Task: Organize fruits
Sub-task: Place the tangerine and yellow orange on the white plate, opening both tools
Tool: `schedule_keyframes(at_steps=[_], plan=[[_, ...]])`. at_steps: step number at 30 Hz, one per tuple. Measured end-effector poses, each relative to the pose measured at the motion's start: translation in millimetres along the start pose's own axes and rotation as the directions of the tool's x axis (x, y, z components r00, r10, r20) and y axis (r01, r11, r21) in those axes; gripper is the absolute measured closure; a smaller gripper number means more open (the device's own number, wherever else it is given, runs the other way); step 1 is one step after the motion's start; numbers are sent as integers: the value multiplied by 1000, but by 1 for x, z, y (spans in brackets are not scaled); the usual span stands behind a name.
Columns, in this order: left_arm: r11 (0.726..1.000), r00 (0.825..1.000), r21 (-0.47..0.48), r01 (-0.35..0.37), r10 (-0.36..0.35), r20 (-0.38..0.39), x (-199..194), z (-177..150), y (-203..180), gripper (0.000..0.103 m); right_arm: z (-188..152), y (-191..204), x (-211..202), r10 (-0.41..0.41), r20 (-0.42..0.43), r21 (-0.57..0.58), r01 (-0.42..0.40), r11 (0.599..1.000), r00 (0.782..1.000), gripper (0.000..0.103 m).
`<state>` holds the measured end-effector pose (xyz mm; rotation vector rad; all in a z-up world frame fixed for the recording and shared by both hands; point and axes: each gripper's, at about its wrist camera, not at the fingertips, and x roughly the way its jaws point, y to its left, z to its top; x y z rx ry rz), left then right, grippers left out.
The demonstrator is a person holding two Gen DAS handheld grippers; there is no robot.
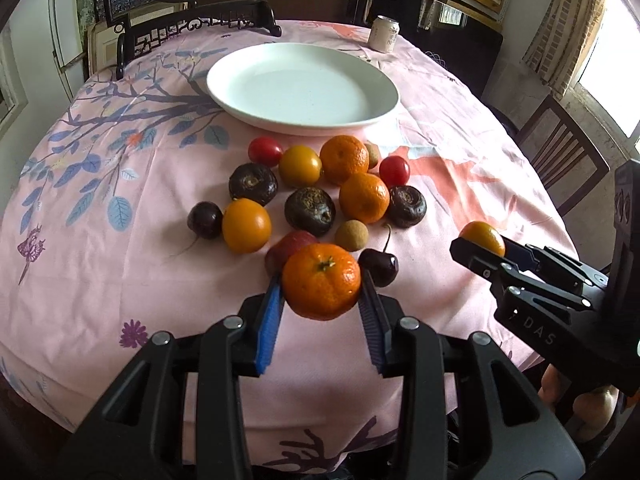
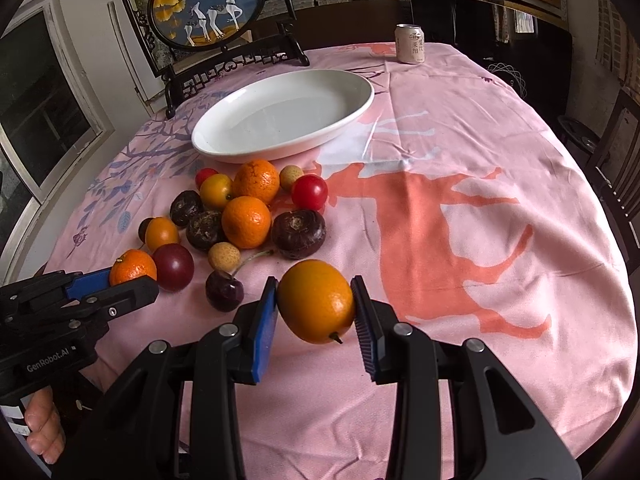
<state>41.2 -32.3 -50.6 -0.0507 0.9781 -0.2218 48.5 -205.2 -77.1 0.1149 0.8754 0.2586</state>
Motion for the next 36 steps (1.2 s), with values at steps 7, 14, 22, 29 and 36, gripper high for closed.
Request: schedule_keyframes(at_steps=[7, 14, 22, 29, 36], plan=[[1000, 999, -13, -20, 20, 30, -7, 75, 28, 66, 57, 13, 10, 91, -18, -58, -91, 994, 996, 66], [998, 998, -34, -61, 60, -26, 71, 212, 56, 65, 182, 9, 69, 92, -12, -95, -93, 991, 996, 66], [993, 986, -105, -60, 43, -159, 173, 279, 69, 65, 249, -3, 197, 70, -186, -73, -85, 994, 980, 66], [993, 987, -84, -77, 64, -148, 189, 293, 62, 28, 256, 0, 206, -9, -169, -138, -15, 990, 986, 44], [993, 999, -102, -51, 52, 7, 80, 249, 72, 14, 224, 8, 106, -32, -83, -173, 17, 985, 996, 41]])
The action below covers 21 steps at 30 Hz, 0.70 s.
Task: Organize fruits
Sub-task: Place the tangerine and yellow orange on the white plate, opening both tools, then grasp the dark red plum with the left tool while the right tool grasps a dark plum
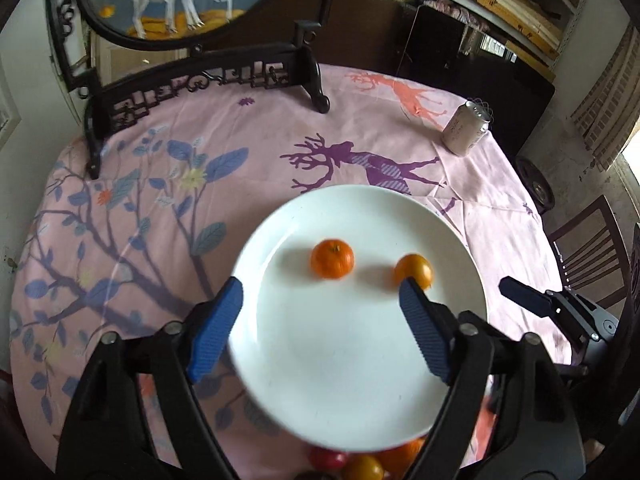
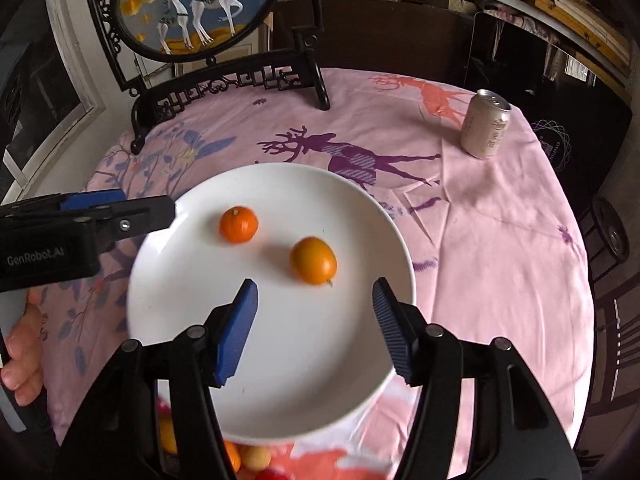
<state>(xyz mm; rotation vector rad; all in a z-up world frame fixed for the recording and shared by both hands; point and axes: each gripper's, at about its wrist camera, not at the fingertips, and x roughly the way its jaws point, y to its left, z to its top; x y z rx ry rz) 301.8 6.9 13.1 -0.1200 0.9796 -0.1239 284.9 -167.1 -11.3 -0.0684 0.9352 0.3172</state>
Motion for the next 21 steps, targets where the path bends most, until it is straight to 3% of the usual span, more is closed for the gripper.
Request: schedule_keyframes(at_steps=[3, 5, 6, 11, 16, 21], plan=[[1000, 999, 12, -10, 9, 50, -43, -56, 7, 11, -47, 10, -43, 5, 39, 26, -6, 1000, 999, 28], [1000, 998, 12, -4, 3, 62, -61, -97, 10, 11, -83, 19, -64, -9, 86, 43, 5, 999, 996, 12], [1000, 998, 14, 4, -5, 66, -67, -117, 11, 11, -99, 25, -71, -22, 107, 52, 17, 998, 994, 10], [999, 996, 37, -32, 28, 89, -83, -184, 13, 11, -149, 39, -84, -86, 119, 96, 75, 993, 989, 10], [995, 992, 81, -65, 56, 110, -95, -213, 9, 11, -165, 45, -94, -115, 111, 89, 106, 990, 987, 10], [991, 995, 121, -63, 52, 88, -93, -233, 4, 11, -190, 63, -87, -62, 57, 33, 61, 998, 996, 10]])
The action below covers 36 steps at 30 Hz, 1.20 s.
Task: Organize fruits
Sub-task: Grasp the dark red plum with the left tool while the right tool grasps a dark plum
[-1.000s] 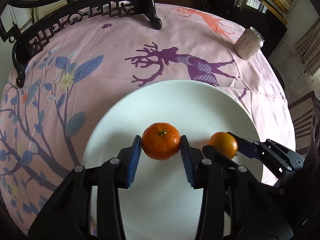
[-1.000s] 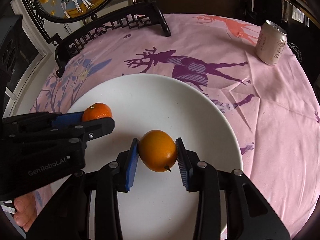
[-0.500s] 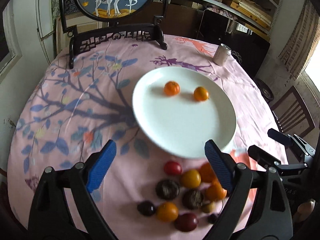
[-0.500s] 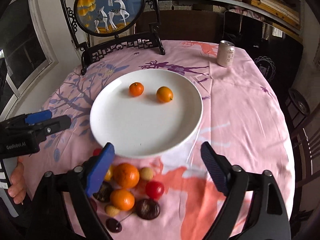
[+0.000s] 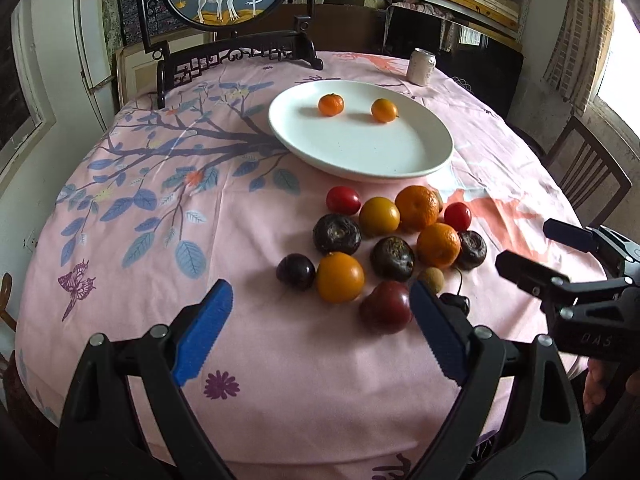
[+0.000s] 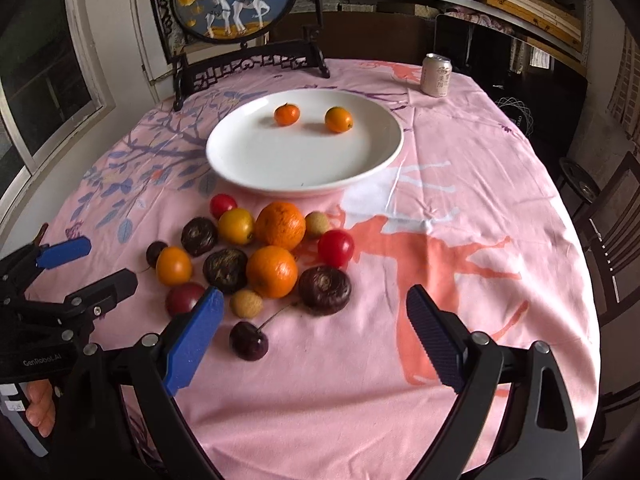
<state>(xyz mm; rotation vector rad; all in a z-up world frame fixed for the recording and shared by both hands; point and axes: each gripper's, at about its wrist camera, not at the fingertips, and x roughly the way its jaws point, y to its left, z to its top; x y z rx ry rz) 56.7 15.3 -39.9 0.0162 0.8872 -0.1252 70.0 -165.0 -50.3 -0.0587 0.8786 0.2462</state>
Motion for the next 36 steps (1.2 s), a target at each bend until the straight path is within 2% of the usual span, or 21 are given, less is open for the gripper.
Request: schedule_keyframes(at_steps=[4, 5, 6, 7, 9, 11, 13, 15, 16, 17, 20, 23, 26, 32, 34, 35, 36], plan=[[1000, 999, 3, 8, -8, -53, 12, -9, -3, 11, -12, 0, 15, -19, -20, -16, 19, 1000, 1000, 11], [1000, 998, 0, 13, -13, -65, 15, -11, -3, 11, -12, -5, 16, -21, -8, -2, 21, 1000, 1000, 16], [1000, 997, -2, 12, -13, -73, 17, -13, -3, 11, -12, -9, 17, -23, -2, 7, 23, 1000, 1000, 31], [1000, 997, -2, 12, -12, -77, 17, -14, -3, 11, -11, -14, 20, -25, -11, 12, 25, 1000, 1000, 37], [1000, 996, -5, 27, -27, -84, 18, -17, -3, 11, -10, -21, 30, -10, -47, 17, 11, 1000, 999, 42], [999, 995, -10, 39, -40, -88, 17, -18, -3, 11, -10, -23, 39, 20, -70, 18, -19, 1000, 997, 43], [999, 995, -17, 39, -40, -91, 17, -19, -2, 11, -8, -22, 50, 13, -78, 7, -13, 1000, 997, 44], [999, 994, -22, 45, -47, -100, 18, -19, -3, 11, -6, -20, 66, 21, -97, 1, -21, 1000, 995, 57], [999, 993, -20, 46, -47, -106, 19, -19, -5, 11, -4, -17, 66, -9, -66, -21, 8, 1000, 998, 63], [999, 993, -15, 45, -46, -111, 19, -20, -7, 11, -3, -14, 68, -26, -68, -40, 23, 999, 997, 63], [998, 991, 4, 61, -60, -117, 19, -20, -16, 11, -3, -16, 61, 16, -67, -14, -17, 1000, 998, 63], [997, 989, 14, 79, -77, -123, 22, -19, -24, 11, -10, -26, 48, -23, -52, 15, 24, 1000, 998, 63], [997, 987, 14, 78, -75, -140, 32, -18, -32, 12, -18, -39, 37, -24, -45, 62, 27, 998, 999, 63], [998, 981, -21, 66, -68, -180, 56, -12, -37, 33, -29, -55, 21, -12, -21, 113, 14, 994, 1000, 63], [996, 977, -42, 77, -84, -197, 61, -11, -35, 58, -30, -56, 19, -7, -18, 111, 9, 994, 1000, 63], [996, 979, -45, 74, -81, -185, 59, -10, -35, 63, -30, -55, 19, -1, -18, 110, 3, 994, 1000, 63], [996, 980, -49, 73, -81, -181, 57, -10, -34, 63, -30, -54, 19, 6, -18, 110, -4, 994, 1000, 63]])
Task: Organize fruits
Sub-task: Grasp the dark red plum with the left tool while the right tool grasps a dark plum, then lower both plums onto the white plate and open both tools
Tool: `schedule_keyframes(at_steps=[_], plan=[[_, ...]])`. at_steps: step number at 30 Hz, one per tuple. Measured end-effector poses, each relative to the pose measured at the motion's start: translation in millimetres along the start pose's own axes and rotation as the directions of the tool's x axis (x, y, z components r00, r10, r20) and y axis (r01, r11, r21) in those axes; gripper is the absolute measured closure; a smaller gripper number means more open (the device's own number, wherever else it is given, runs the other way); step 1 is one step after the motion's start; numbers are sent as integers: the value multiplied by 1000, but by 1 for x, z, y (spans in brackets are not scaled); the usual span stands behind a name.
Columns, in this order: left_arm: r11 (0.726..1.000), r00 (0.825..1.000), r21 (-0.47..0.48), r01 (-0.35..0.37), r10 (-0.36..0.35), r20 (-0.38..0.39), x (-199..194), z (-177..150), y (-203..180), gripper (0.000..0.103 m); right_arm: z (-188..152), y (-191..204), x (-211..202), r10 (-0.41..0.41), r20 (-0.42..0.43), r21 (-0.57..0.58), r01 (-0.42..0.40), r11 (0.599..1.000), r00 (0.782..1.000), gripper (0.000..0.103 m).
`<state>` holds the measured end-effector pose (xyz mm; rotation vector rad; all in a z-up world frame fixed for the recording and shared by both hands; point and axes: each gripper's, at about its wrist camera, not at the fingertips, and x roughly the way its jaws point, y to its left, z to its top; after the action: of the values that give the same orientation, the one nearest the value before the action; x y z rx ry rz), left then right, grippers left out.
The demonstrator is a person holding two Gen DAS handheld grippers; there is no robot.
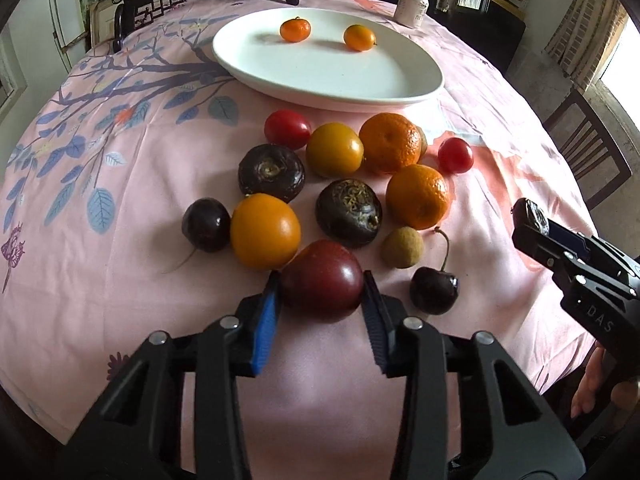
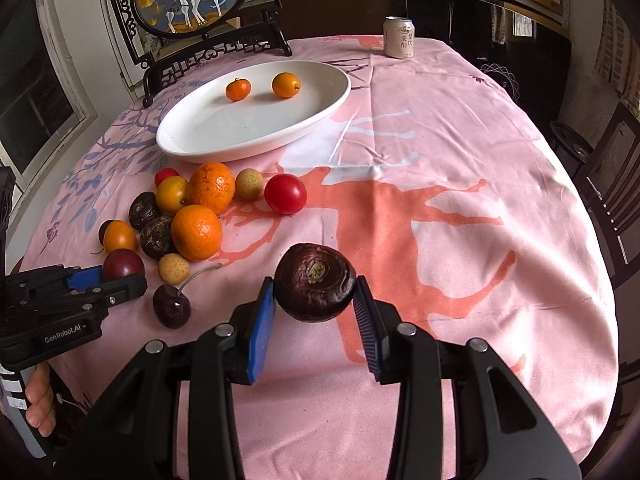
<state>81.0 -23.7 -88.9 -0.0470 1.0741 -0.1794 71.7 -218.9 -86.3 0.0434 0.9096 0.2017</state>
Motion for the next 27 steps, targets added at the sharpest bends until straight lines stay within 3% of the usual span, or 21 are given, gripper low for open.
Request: schedule_keyframes(at_steps=[11, 19, 23, 27], plan=[[998, 996, 6, 61, -61, 62, -35, -1, 5, 64, 6, 21, -3, 35, 11, -34, -35, 999, 999, 63], [998, 993, 14, 63, -65, 97, -49, 9, 13, 63, 20, 31, -1, 72, 8, -41, -72, 997, 997, 63], [997, 993, 22, 76, -77, 90, -52, 28, 17, 64, 38, 40, -1, 78, 19, -74, -76, 994, 997, 63], [998, 992, 34, 54, -58, 116, -52, 70, 22, 63, 76, 50, 3, 91, 54, -127, -83, 988, 994, 63]])
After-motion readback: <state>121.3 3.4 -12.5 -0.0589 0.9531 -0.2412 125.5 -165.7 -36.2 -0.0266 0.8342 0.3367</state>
